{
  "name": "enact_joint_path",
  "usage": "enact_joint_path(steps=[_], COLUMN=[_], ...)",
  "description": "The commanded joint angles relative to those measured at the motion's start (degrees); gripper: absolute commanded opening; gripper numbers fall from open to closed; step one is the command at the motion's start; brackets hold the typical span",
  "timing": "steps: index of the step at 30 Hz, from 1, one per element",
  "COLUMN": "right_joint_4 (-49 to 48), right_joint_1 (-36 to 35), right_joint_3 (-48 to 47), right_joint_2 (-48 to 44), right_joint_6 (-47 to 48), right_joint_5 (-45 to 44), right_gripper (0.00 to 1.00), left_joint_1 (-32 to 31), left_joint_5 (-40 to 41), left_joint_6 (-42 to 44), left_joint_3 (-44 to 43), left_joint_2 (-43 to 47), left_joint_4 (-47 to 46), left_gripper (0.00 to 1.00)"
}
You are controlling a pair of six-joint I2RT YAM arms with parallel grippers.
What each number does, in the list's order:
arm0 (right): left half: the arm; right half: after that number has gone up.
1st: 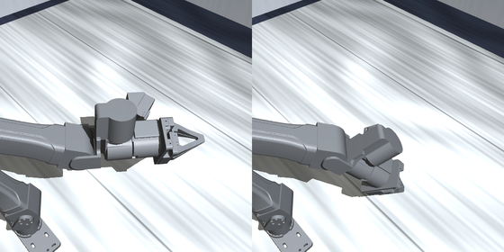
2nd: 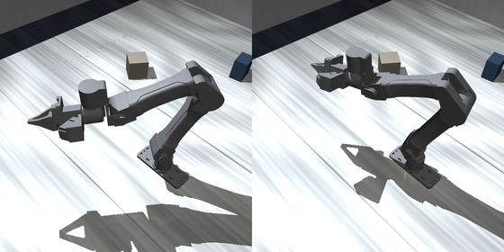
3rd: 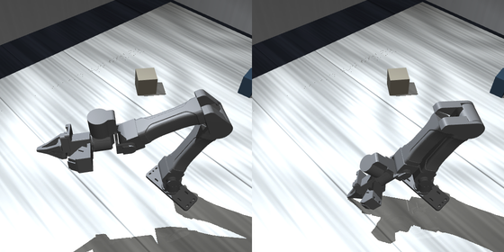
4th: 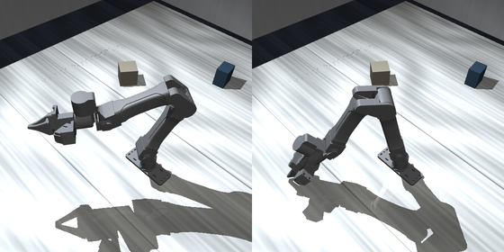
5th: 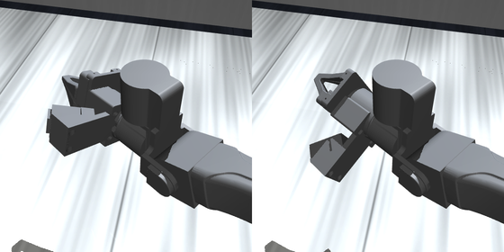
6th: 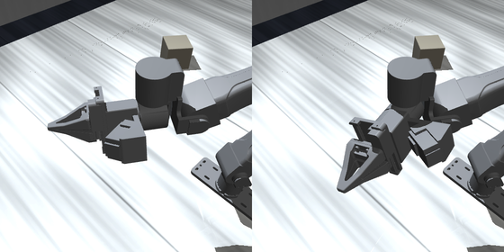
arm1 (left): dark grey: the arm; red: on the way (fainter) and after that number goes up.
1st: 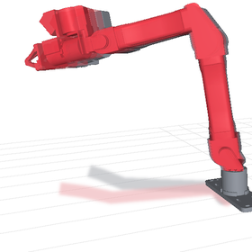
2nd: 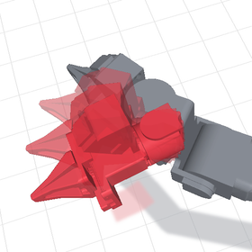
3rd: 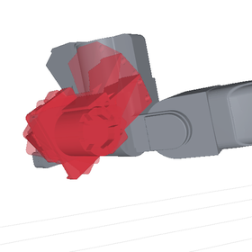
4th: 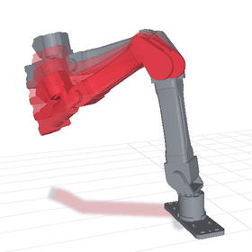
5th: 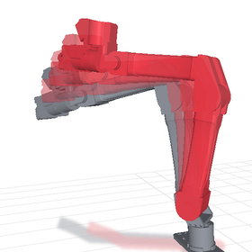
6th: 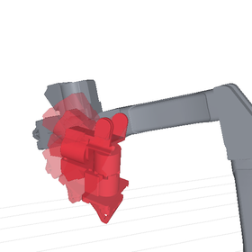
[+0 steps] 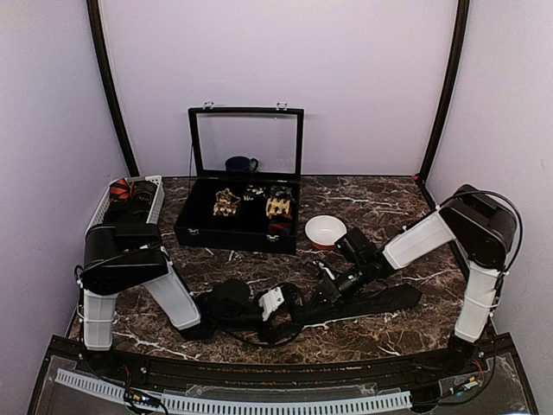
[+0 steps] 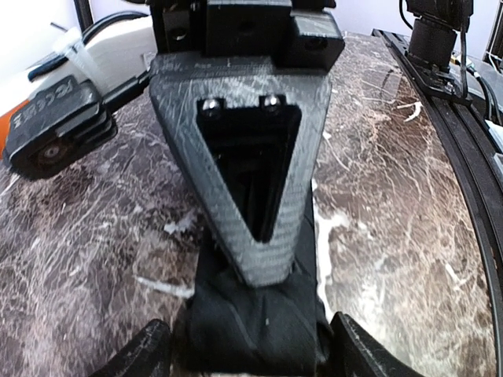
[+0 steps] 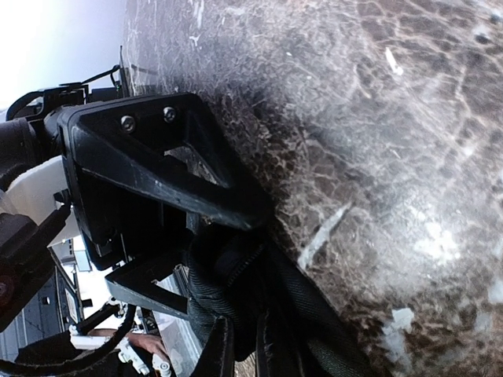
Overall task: Roll the ties
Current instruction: Roll the tie at the center of the board.
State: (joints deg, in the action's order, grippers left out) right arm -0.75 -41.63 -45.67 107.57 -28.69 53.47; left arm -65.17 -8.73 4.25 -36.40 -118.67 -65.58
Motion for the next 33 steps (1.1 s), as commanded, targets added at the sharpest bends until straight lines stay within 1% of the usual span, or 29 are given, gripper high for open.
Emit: enact_joint_path(steps=[1, 5, 7, 9, 10, 11, 13, 15, 17, 21, 26, 31, 33], right_joint_4=[3.35, 4.86, 6.77, 9.24, 10.79, 12.11, 13.85, 14.95, 15.4, 16.44, 17.48, 18.31, 18.95], right_joint_1=[-0.03, -0.03, -0.07, -0.05, -0.03, 0.03, 0.11, 0.07, -0.01, -1.51, -5.01, -6.57, -7.07], right_joint_3=[1.01, -1.88, -4.35, -6.19, -6.87, -7.3, -7.3, -6.91, -6.55, -8.23, -11.88, -14.45, -15.37], right_joint_2=[4.96, 6.42, 6.99, 6.97, 6.55, 5.5, 2.91, -0.11, -3.02, -5.5, -3.37, -0.34, 0.6], right_joint_6=[2.99, 4.7, 6.32, 7.59, 8.09, 8.34, 7.71, 6.16, 3.77, -1.33, -5.67, -7.26, -7.17], right_joint_5=[-8.25, -8.49, -9.1, -9.98, -10.41, -10.84, -11.19, -11.19, -10.92, -10.39, -12.04, -14.61, -15.21], right_gripper=[0.0, 0.0, 0.02, 0.07, 0.11, 0.21, 0.33, 0.41, 0.45, 0.47, 0.47, 0.39, 0.33], left_joint_1=[-0.12, -0.14, -0.13, -0.14, -0.19, -0.3, -0.39, -0.47, -0.53, -0.91, -1.27, -1.37, -1.45], left_joint_5=[-0.32, 1.68, 2.56, 3.62, 3.96, 4.62, 5.53, 6.13, 6.5, 7.14, 7.45, 7.57, 7.57], left_joint_6=[-0.95, 0.17, 0.63, 1.08, 1.44, 1.61, 1.99, 2.28, 2.46, 2.69, 2.86, 3.02, 3.04], left_joint_3=[-0.57, 1.4, 3.1, 3.65, 4.11, 4.63, 4.75, 4.64, 3.95, 2.24, 1.25, 1.37, 1.42], left_joint_2=[-1.81, -0.48, 1.15, 2.91, 3.74, 4.51, 5.73, 6.6, 7.15, 7.19, 6.89, 6.88, 6.95], left_joint_4=[0.09, 2.28, 3.78, 8.7, 10.09, 11.52, 14.68, 16.99, 19.18, 22.66, 24.57, 24.98, 25.03], left_gripper=[0.68, 0.45, 0.38, 0.32, 0.3, 0.29, 0.29, 0.28, 0.28, 0.28, 0.28, 0.28, 0.28])
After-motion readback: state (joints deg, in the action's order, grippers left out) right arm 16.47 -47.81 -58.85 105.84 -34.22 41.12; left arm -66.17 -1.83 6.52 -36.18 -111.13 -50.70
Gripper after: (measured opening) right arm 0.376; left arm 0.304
